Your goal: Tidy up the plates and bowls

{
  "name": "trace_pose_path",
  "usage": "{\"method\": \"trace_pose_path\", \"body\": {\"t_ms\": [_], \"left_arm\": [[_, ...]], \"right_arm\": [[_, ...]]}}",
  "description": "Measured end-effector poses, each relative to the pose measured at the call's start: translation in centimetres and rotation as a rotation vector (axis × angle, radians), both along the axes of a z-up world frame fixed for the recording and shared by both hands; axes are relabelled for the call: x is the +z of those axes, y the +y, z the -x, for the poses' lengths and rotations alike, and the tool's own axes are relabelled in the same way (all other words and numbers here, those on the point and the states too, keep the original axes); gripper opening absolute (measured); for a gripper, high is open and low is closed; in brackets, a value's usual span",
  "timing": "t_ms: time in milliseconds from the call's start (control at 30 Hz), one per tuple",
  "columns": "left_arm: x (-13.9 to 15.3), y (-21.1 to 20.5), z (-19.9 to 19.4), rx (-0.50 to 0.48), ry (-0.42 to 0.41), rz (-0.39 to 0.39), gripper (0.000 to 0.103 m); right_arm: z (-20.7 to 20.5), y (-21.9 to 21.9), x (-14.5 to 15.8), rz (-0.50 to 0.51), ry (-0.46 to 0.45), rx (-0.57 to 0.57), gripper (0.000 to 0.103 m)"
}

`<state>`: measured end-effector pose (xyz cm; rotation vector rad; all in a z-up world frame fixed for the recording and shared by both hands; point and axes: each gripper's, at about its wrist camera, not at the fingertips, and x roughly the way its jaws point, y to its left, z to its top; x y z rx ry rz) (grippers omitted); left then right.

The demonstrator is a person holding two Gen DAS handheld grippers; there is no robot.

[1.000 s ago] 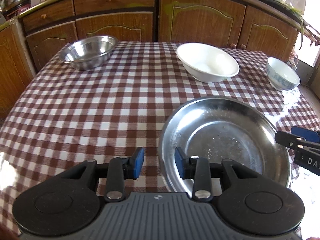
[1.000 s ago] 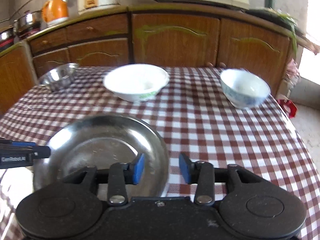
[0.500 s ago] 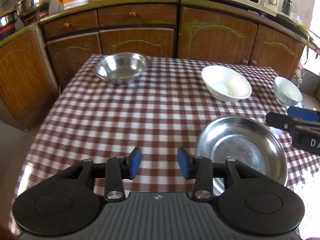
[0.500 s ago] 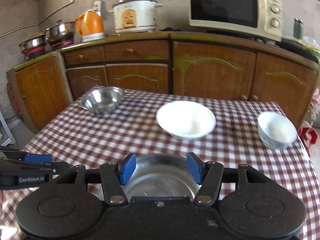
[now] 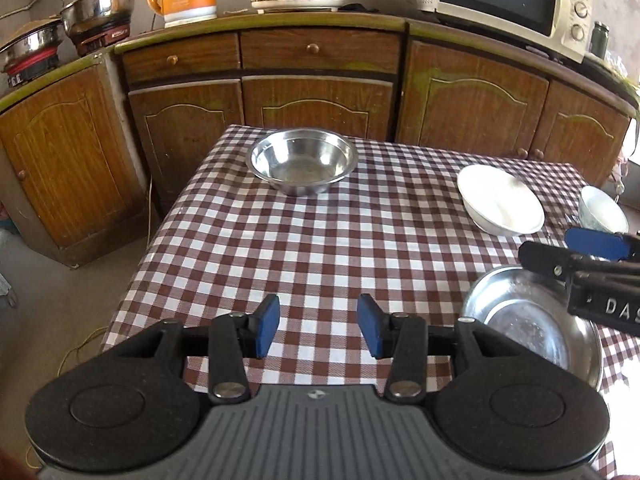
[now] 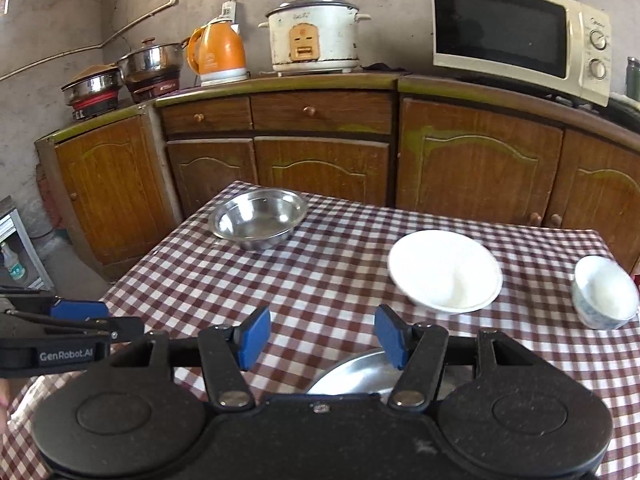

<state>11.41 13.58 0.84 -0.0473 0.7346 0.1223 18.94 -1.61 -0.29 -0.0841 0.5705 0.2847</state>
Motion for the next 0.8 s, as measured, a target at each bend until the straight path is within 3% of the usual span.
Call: {"method": "trace_pose_path", "body": {"t_ms": [367, 800], "left_arm": [[0.3, 2.9, -1.4, 0.044, -0.018, 0.013, 0.047], [-0.5, 6.2, -5.9, 0.110, -0.020, 0.006, 0.047]], "right_arm": [[-1.7, 3.1, -0.3, -0.004, -0.001, 0.019, 0.074], [-7.3, 5.5, -0.6, 0.004, -0.010, 0.030, 0.076]]}}
